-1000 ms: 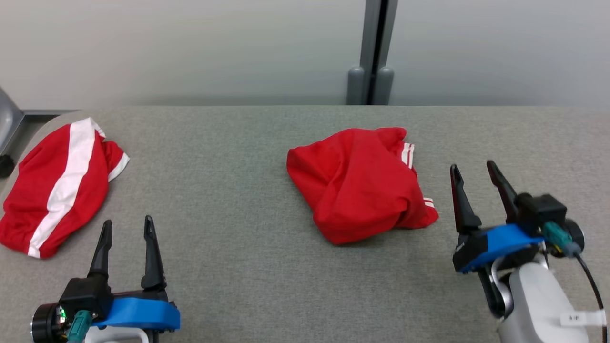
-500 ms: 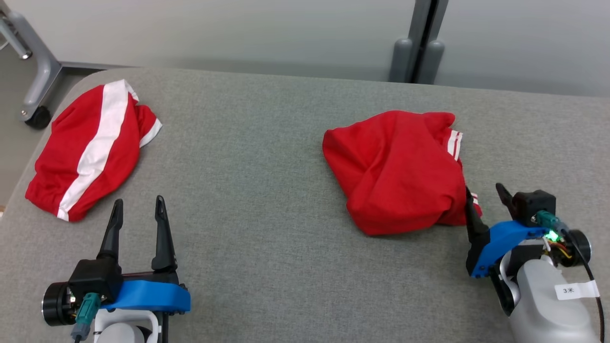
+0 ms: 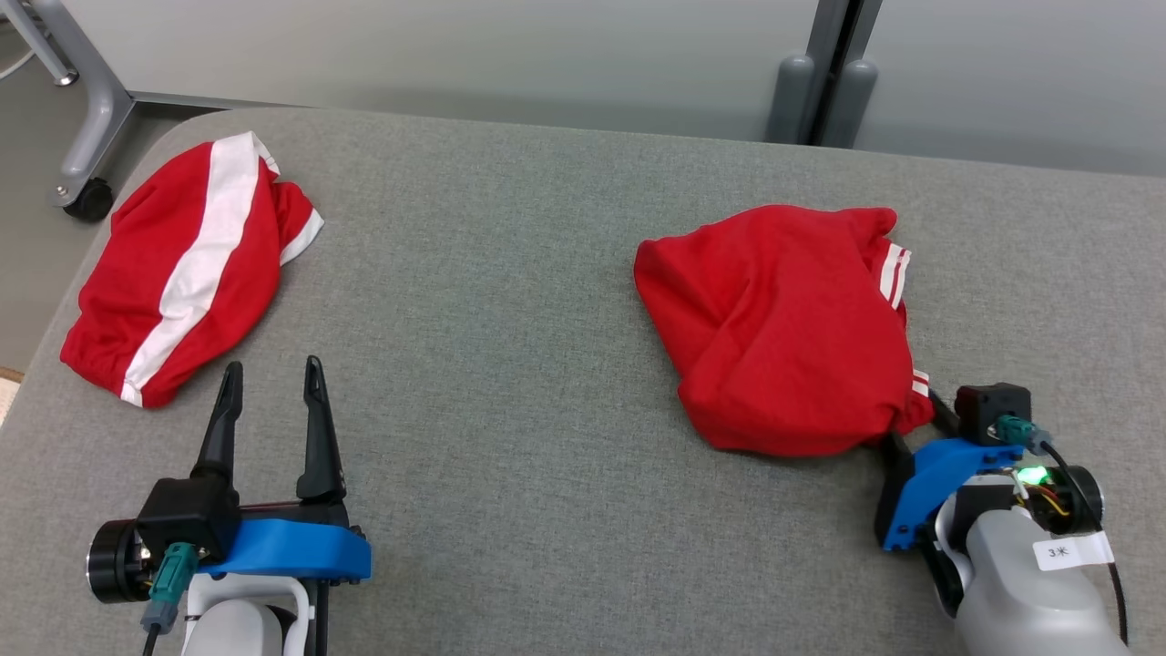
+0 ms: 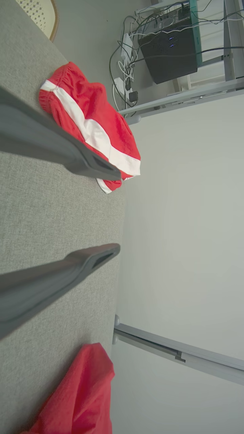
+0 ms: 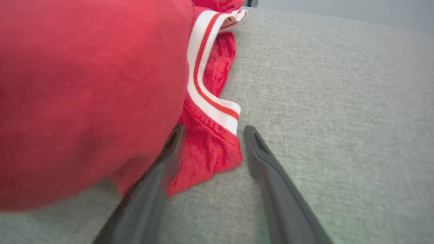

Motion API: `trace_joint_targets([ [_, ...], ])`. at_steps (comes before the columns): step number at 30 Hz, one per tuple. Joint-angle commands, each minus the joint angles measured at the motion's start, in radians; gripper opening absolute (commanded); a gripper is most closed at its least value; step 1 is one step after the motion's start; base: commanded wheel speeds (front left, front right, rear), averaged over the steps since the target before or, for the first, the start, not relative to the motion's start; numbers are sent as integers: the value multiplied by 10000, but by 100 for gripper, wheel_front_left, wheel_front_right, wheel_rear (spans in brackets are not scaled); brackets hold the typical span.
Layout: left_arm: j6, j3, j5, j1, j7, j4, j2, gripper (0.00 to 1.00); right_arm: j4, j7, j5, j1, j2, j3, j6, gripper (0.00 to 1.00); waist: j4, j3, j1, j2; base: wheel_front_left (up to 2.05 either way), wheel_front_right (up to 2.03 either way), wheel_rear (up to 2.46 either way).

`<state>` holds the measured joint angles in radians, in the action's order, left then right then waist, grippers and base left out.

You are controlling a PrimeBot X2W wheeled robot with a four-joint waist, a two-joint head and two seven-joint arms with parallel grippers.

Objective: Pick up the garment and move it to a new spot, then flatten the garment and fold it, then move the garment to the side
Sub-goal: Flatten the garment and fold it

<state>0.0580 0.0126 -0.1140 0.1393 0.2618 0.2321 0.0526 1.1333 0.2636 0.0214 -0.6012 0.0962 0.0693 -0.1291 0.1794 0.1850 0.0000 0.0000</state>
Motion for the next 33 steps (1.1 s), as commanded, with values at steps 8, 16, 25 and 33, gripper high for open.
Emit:
trace_joint_targets([
  [8, -40, 127, -47, -76, 48, 53, -23, 100, -464, 7, -716, -36, 7, -263, -17, 0, -289, -193, 0, 0, 0, 0, 0],
  [16, -27, 265, -29, -341, 48, -28, -24, 100, -2111, 12, -1444, 996, 1019, 216, -17, 0, -960, -613, 0, 0, 0, 0, 0],
  [25, -22, 297, -14, -456, 48, -78, -24, 100, -3397, 12, -1686, 1897, 2228, 1571, -17, 0, -1352, -727, 0, 0, 0, 0, 0],
  [33, -38, 316, -28, -579, 48, -35, -25, 100, -4616, -54, -1406, 2361, 1752, 1717, -18, 0, -1439, -976, 0, 0, 0, 0, 0],
])
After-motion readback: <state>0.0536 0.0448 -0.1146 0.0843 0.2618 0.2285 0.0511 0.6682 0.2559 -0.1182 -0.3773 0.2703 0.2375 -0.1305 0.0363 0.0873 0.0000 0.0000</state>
